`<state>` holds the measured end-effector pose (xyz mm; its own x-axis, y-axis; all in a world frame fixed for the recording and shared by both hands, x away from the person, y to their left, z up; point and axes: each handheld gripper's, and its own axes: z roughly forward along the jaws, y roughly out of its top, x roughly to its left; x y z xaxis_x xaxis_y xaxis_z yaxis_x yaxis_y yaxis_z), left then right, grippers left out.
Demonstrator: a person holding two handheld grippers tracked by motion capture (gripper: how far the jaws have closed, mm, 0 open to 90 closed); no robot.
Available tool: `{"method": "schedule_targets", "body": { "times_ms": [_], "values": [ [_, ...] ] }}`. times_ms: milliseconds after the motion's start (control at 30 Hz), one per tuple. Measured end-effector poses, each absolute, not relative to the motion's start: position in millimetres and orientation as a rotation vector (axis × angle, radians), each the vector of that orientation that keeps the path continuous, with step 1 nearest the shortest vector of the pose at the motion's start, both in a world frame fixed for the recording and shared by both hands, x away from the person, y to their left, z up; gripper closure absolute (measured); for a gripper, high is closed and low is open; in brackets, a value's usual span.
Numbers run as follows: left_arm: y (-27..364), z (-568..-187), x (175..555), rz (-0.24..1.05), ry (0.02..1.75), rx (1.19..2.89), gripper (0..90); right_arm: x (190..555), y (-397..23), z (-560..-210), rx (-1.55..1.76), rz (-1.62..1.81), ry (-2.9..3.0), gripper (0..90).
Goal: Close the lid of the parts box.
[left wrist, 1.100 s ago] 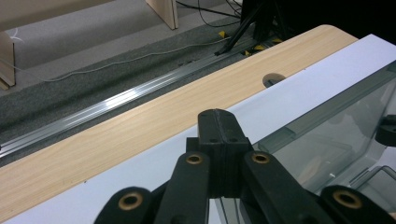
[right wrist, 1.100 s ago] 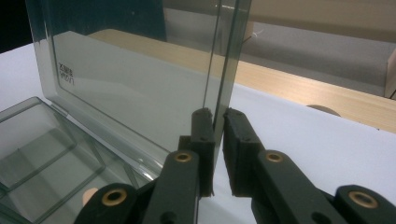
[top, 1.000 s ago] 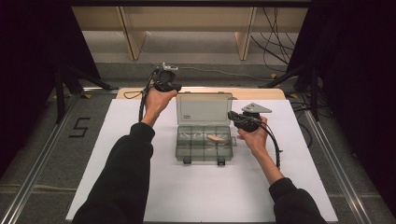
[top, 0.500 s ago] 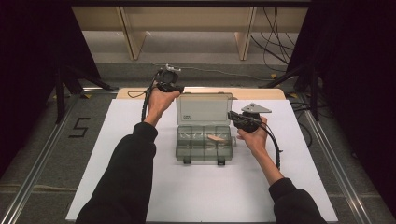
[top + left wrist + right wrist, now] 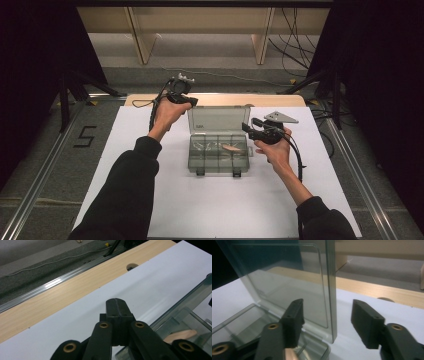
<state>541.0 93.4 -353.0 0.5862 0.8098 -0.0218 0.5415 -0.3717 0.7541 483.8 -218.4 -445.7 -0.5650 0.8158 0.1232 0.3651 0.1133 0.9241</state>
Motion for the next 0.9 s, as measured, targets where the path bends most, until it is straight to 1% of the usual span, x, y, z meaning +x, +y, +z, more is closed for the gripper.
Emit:
{"method": "schedule_targets", "body": {
  "times_ms": [167, 333, 533, 900],
  "values": [
    [97.3, -354.7, 527.3, 0.446, 1.037, 2.084, 89.9, 466.7, -219.7, -434.5, 1.065, 1.401, 2.024, 34.6],
    [97.9, -358.7, 512.2, 0.434, 1.006, 2.085, 89.9, 450.9, -218.8, -425.6, 1.011, 1.365, 2.044, 30.3],
    [96.2, -364.7, 493.8, 0.423, 0.966, 2.09, 89.9, 432.2, -219.2, -411.9, 0.995, 1.368, 2.079, 28.7],
    [96.2, -374.1, 469.8, 0.399, 0.913, 2.09, 89.9, 411.7, -219.8, -404.1, 0.926, 1.357, 2.085, 26.1]
  ]
}}
